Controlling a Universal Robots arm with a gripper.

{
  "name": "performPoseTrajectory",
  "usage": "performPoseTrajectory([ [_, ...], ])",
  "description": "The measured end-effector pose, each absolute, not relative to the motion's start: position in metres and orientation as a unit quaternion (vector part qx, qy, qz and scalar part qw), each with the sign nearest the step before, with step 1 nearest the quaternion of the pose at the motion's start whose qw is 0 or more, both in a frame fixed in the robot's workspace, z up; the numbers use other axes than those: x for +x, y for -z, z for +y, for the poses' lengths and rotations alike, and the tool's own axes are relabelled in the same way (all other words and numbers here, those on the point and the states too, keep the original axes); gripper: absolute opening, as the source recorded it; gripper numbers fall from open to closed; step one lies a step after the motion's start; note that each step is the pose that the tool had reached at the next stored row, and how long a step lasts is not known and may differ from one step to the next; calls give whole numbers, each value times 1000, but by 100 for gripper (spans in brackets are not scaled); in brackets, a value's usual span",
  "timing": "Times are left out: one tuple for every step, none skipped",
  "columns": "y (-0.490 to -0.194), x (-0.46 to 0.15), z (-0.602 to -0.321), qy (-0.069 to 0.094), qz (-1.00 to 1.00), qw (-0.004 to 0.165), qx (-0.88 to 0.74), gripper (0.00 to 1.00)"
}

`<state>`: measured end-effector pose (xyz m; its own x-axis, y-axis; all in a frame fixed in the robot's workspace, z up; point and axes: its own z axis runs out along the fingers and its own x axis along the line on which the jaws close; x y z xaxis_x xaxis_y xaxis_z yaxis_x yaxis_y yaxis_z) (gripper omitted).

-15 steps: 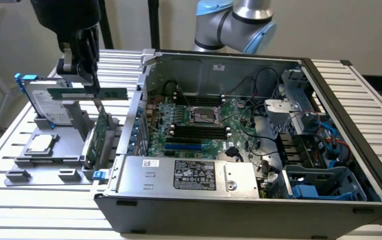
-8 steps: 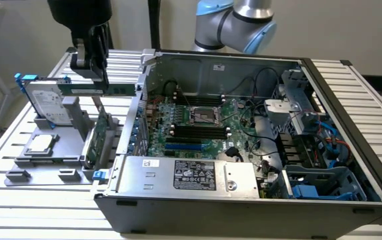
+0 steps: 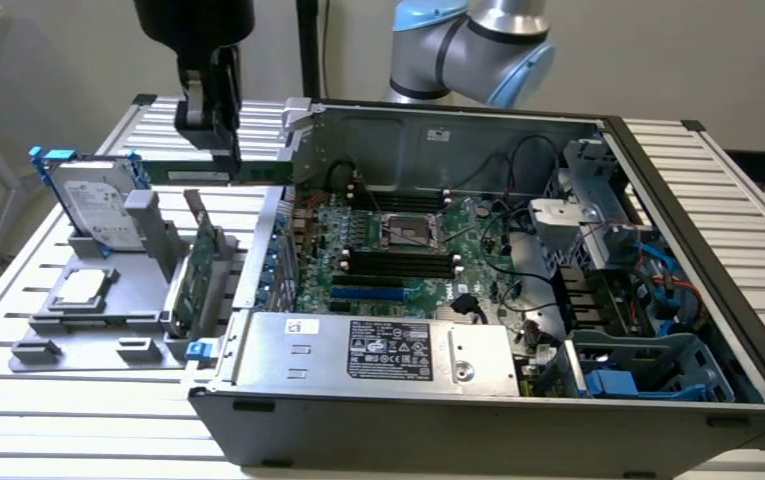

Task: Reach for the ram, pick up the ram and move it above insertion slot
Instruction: 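Pick up the ram and move it above insertion slot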

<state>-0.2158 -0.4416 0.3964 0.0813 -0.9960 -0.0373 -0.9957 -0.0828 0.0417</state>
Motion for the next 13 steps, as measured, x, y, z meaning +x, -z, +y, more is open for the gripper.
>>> performPoseTrajectory([
  [-396, -213, -441, 28, -677, 3, 735, 12],
  [-396, -210, -440, 28, -677, 3, 735, 12],
  [-396, -207, -439, 28, -677, 3, 735, 12],
  [-396, -205, -438, 28, -677, 3, 735, 12],
  [-396, -202, -437, 28, -677, 3, 735, 12],
  [-396, -200, -436, 28, -677, 3, 735, 12],
  [-396, -197, -435, 28, -677, 3, 735, 12],
  [-396, -194, -434, 28, -677, 3, 735, 12],
  [-396, -191, -433, 28, -677, 3, 735, 12],
  [-396, -189, -431, 28, -677, 3, 735, 12],
  [-396, -186, -430, 29, -677, 3, 735, 12],
  [-396, -184, -430, 29, -677, 3, 735, 12],
  [-396, -181, -428, 29, -677, 3, 735, 12],
])
